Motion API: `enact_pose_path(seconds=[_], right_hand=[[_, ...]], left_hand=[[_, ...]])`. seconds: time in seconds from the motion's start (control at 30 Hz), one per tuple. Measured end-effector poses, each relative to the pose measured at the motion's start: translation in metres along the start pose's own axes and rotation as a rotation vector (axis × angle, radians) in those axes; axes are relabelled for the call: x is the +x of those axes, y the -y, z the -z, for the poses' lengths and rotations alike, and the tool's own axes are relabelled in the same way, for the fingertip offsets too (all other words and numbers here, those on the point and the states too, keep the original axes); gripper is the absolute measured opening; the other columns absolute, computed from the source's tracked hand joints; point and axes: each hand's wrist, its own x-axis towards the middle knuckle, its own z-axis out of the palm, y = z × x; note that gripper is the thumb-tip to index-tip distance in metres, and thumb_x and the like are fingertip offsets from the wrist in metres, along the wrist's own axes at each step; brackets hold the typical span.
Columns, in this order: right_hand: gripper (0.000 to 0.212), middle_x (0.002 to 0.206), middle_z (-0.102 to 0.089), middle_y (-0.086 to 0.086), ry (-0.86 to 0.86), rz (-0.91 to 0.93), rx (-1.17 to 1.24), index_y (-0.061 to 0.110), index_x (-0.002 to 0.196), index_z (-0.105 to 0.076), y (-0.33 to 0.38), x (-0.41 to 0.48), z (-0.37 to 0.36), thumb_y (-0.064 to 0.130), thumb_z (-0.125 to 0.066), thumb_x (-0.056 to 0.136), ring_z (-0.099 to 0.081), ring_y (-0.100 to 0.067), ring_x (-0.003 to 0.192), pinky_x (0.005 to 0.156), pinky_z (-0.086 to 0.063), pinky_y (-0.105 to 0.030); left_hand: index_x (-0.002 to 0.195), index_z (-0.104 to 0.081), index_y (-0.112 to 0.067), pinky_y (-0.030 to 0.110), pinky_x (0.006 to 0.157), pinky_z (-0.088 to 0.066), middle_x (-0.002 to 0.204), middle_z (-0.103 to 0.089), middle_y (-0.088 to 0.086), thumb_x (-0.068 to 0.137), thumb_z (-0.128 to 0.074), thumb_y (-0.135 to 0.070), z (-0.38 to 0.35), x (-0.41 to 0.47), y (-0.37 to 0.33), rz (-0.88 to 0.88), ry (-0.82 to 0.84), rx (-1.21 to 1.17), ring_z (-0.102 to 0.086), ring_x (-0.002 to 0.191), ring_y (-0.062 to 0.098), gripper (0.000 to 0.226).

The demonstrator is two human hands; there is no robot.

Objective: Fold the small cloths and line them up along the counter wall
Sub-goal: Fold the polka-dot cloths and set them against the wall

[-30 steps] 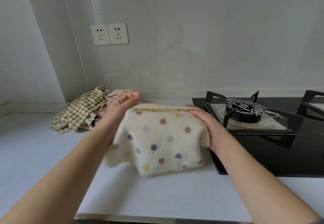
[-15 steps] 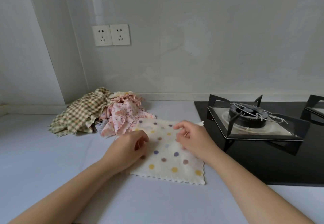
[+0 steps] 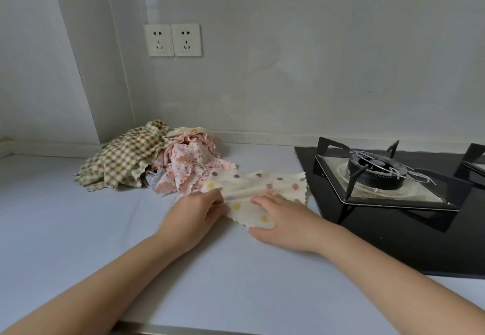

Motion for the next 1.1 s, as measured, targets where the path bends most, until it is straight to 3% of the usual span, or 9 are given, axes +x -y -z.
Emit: enact_pose_path(seconds=[0.1, 0.23, 0.33, 0.47, 0.57, 0.7, 0.87, 0.97, 1.1], right_hand=[[0.046, 0.132, -0.053, 0.002, -0.215, -0.005, -0.063, 0.027, 0.133, -0.036, -0.003, -0.002, -0.001, 0.014, -0.044, 0.089, -0.053, -0.029, 0.109, 0.081, -0.044, -0.036], [0.056, 0.125, -0.058, 0.002, -0.313, -0.043, 0.028, 0.023, 0.126, -0.047, -0.015, 0.005, 0.003, -0.009, -0.041, 0.080, -0.054, -0.026, 0.108, 0.083, -0.046, -0.036], [0.049, 0.115, -0.062, 0.000, -0.411, -0.061, 0.293, 0.021, 0.114, -0.059, -0.024, 0.003, 0.004, -0.008, -0.038, 0.080, -0.057, -0.020, 0.091, 0.072, -0.046, -0.030], [0.032, 0.084, -0.062, 0.002, -0.508, -0.120, 0.493, 0.019, 0.097, -0.063, -0.036, -0.001, 0.010, -0.003, -0.042, 0.086, -0.049, -0.009, 0.059, 0.048, -0.035, -0.016], [0.025, 0.074, -0.059, 0.009, -0.575, -0.177, 0.608, 0.021, 0.083, -0.063, -0.041, 0.000, 0.013, 0.001, -0.048, 0.085, -0.049, -0.010, 0.061, 0.051, -0.035, -0.016], [0.013, 0.059, -0.054, 0.002, -0.605, -0.240, 0.747, 0.009, 0.078, -0.062, -0.044, 0.001, 0.018, 0.009, -0.053, 0.087, -0.051, -0.015, 0.058, 0.055, -0.034, -0.027], [0.036, 0.042, -0.041, 0.006, -0.593, -0.328, 0.666, 0.011, 0.056, -0.039, -0.044, 0.004, 0.018, 0.016, -0.054, 0.089, -0.041, -0.016, 0.049, 0.049, -0.024, -0.028], [0.034, 0.056, -0.043, -0.011, -0.542, -0.339, 0.481, 0.011, 0.058, -0.036, -0.044, 0.003, 0.013, 0.021, -0.053, 0.087, -0.040, -0.022, 0.056, 0.054, -0.023, -0.032], [0.036, 0.056, -0.034, -0.005, -0.455, -0.357, 0.257, 0.015, 0.058, -0.028, -0.038, 0.000, 0.012, 0.016, -0.051, 0.084, -0.032, -0.022, 0.055, 0.051, -0.018, -0.032]], left_hand=[[0.092, -0.050, -0.019, 0.035, 0.057, -0.042, 0.077, -0.064, -0.001, 0.095, -0.054, -0.033, 0.004, 0.001, -0.004, 0.065, -0.068, -0.008, -0.059, 0.071, 0.027, 0.015], [0.096, -0.043, -0.033, 0.035, 0.063, -0.049, 0.085, -0.067, -0.006, 0.084, -0.062, -0.018, 0.011, -0.003, 0.006, 0.005, 0.054, 0.002, -0.064, 0.078, 0.022, 0.027], [0.111, -0.054, -0.025, 0.029, 0.078, -0.050, 0.099, -0.065, -0.011, 0.075, -0.058, -0.002, 0.014, -0.006, 0.018, 0.061, 0.130, -0.113, -0.064, 0.093, 0.012, 0.042], [0.096, -0.065, -0.022, 0.021, 0.072, -0.047, 0.087, -0.069, -0.014, 0.074, -0.069, 0.003, 0.019, -0.003, 0.022, 0.123, -0.040, -0.189, -0.063, 0.083, 0.004, 0.033], [0.079, -0.067, -0.021, 0.013, 0.067, -0.043, 0.076, -0.067, -0.016, 0.076, -0.063, 0.008, 0.024, 0.000, 0.021, 0.310, -0.139, -0.346, -0.059, 0.072, 0.000, 0.029], [0.080, -0.067, -0.011, 0.028, 0.055, -0.048, 0.071, -0.063, 0.009, 0.092, -0.054, -0.006, 0.024, 0.001, 0.017, 0.497, -0.200, -0.542, -0.052, 0.056, 0.007, 0.018], [0.059, -0.037, -0.012, 0.026, 0.049, -0.029, 0.055, -0.036, 0.001, 0.096, -0.053, -0.021, 0.021, 0.004, 0.009, 0.551, -0.193, -0.412, -0.033, 0.051, 0.015, 0.041], [0.056, -0.035, -0.013, 0.022, 0.042, -0.025, 0.053, -0.038, 0.002, 0.095, -0.050, -0.021, 0.022, 0.005, 0.004, 0.568, -0.135, -0.173, -0.035, 0.050, 0.016, 0.043], [0.060, -0.037, -0.015, 0.030, 0.048, -0.023, 0.066, -0.049, 0.005, 0.095, -0.045, -0.019, 0.024, 0.005, 0.006, 0.513, -0.013, 0.137, -0.044, 0.059, 0.019, 0.036]])
